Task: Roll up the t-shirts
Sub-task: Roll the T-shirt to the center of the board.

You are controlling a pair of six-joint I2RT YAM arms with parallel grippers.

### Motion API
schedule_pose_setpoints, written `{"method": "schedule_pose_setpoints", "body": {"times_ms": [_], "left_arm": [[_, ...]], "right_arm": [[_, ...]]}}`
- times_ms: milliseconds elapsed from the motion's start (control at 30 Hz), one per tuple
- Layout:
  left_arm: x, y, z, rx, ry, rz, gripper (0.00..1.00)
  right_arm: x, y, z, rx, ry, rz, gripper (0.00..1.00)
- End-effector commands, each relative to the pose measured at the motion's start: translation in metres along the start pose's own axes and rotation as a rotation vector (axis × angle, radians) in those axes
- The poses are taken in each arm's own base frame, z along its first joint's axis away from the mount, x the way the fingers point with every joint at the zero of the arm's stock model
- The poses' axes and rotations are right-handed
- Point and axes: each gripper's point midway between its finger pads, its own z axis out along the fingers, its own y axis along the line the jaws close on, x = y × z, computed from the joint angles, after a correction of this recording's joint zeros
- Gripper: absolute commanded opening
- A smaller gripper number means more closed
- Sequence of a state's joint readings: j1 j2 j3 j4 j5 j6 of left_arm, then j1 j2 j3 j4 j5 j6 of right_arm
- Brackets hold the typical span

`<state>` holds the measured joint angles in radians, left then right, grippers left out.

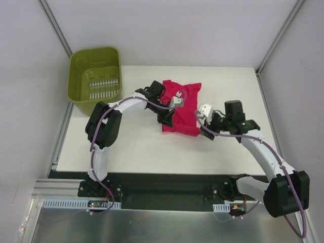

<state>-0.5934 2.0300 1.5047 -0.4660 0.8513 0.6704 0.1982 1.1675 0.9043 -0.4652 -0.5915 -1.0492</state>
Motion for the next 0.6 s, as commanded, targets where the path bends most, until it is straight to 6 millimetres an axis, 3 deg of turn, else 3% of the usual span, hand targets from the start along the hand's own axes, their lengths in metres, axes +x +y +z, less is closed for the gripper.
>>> {"method": "schedule_pose_setpoints", "body": {"times_ms": [0,167,400,567], "left_arm": [[-0.025,-0.019,-0.010,0.149,-0.102,-0.186,0.00],[-0.020,-0.020,-0.010,0.164,-0.107,-0.218,0.00],[-0.007,-0.022,-0.007,0.170,-0.088,-0.250,0.00],[-0.004,-0.021,-0.006,0.168,-0.082,-0.261,0.00]], "right_arm": [[0.010,0.013,0.035,0.033,-0.009,-0.245,0.67],[0.006,0.030,0.057,-0.008,-0.008,-0.296,0.67],[-0.003,0.023,0.073,-0.034,-0.010,-0.295,0.67],[0.002,0.032,0.083,-0.113,0.002,-0.272,0.67]]}}
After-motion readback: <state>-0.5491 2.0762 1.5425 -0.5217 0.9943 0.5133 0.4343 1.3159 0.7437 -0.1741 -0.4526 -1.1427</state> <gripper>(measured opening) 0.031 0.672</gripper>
